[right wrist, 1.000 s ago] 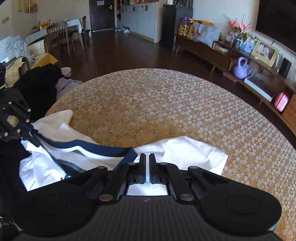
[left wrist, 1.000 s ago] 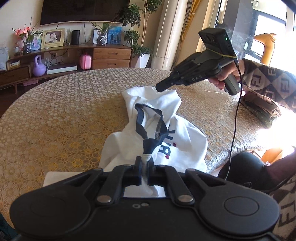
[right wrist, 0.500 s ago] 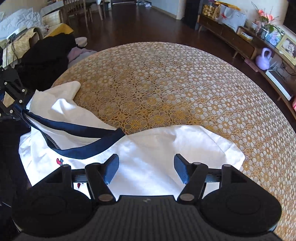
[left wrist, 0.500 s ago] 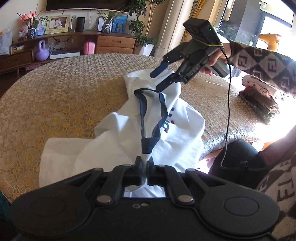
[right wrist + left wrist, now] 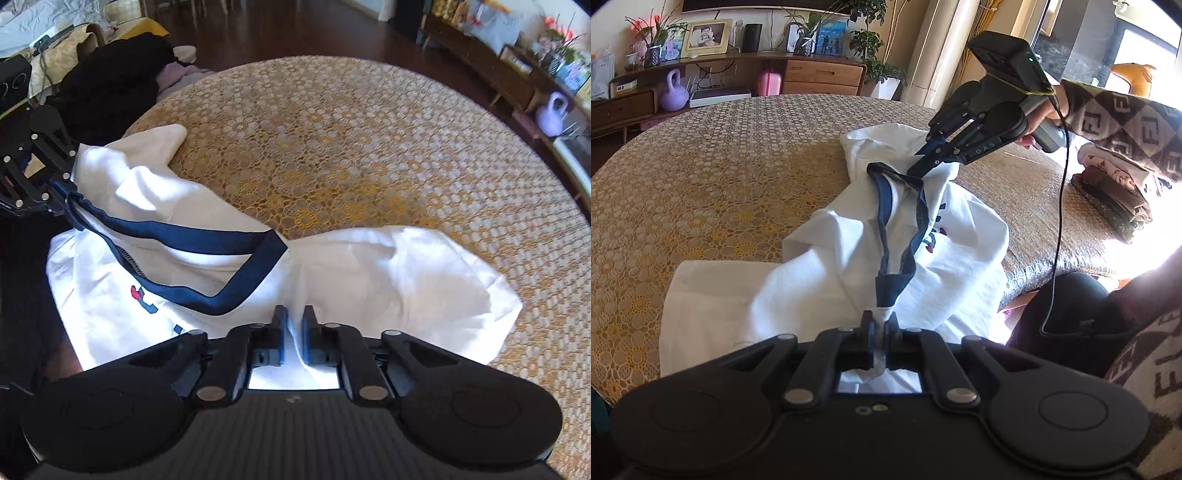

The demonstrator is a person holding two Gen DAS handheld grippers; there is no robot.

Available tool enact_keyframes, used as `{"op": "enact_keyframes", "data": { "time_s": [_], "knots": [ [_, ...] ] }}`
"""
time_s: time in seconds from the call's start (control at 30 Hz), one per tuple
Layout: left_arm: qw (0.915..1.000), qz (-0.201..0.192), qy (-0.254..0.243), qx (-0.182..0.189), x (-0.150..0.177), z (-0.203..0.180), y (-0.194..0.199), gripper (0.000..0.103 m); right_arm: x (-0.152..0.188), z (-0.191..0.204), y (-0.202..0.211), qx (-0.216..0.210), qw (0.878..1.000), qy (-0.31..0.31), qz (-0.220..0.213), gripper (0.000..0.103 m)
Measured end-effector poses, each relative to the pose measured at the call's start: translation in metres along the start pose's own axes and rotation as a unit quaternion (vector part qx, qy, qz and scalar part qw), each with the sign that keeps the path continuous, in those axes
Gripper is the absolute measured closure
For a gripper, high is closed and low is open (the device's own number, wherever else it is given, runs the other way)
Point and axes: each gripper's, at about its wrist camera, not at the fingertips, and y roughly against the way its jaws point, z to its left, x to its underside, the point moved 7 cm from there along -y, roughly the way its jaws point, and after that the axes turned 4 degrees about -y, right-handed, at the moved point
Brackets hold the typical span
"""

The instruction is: Fold clothes

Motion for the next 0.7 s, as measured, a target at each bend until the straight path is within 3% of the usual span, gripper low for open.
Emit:
{"op": "enact_keyframes", "data": {
  "time_s": [0.1,0.27,0.37,0.43,0.57,0.7],
  "knots": [
    [0.9995,-0.017,0.002,-0.028,-0.006,0.003,0.005,0.0,-0.003,-0.002,0.016,0.069,0.996,-0.02,-0.062,0.1],
    [0.9928,-0.059,-0.005,-0.104,-0.032,0.016,0.025,0.0,-0.017,-0.011,0.058,0.162,0.973,-0.061,-0.155,0.102],
    [0.987,-0.081,-0.017,-0.138,-0.051,0.022,0.041,0.0,-0.024,-0.012,0.077,0.169,0.967,-0.069,-0.177,0.103],
    [0.9834,-0.094,-0.026,-0.153,-0.062,0.022,0.052,0.0,-0.024,-0.008,0.083,0.145,0.971,-0.068,-0.177,0.103],
    [0.9879,-0.082,-0.03,-0.128,-0.057,0.01,0.058,0.0,-0.021,-0.002,0.076,0.074,0.985,-0.071,-0.141,0.102],
    [0.9943,-0.06,-0.028,-0.084,-0.032,-0.007,0.05,0.0,-0.022,0.004,0.062,0.056,0.992,-0.045,-0.108,0.097]
  ]
}}
